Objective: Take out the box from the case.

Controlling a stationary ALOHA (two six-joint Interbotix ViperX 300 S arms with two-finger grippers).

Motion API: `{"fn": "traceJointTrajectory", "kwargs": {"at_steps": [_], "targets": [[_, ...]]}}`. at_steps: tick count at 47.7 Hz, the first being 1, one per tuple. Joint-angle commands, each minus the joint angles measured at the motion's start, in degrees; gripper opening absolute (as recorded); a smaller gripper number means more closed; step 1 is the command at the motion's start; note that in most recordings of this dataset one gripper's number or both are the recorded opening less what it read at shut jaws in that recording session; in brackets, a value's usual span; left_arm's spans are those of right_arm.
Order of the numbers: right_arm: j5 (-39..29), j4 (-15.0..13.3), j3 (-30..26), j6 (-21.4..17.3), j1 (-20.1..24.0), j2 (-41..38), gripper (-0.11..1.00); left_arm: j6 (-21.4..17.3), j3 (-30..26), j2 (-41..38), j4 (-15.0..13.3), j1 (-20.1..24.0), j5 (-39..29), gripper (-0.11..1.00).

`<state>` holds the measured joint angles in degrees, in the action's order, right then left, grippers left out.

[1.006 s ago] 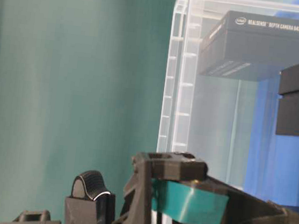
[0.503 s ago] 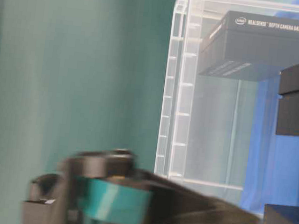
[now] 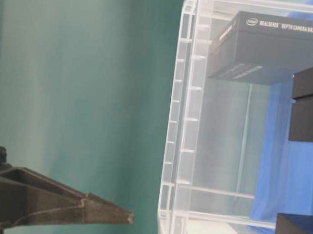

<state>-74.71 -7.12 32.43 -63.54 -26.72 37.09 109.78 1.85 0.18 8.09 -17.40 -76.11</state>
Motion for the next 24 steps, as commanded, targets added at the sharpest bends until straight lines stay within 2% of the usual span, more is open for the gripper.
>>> {"fn": "traceJointTrajectory", "kwargs": {"at_steps": [1,13,24], "targets": [[0.1,0.1,-0.7,-0.1,0.1,0.2,0.91,-0.1,-1.4,1.6,0.2,-0.2,-0.1,0.98],[0.2,0.2,-0.7,-0.1,0.1,0.2,0.91,-0.1,-1.0,3.2,0.2,-1.3,-0.5,0.98],[0.1,0.2,-0.6,-0.1,0.1,0.2,0.91,1.1,3.2,7.9,0.0,-4.7,-3.8,0.98]]}}
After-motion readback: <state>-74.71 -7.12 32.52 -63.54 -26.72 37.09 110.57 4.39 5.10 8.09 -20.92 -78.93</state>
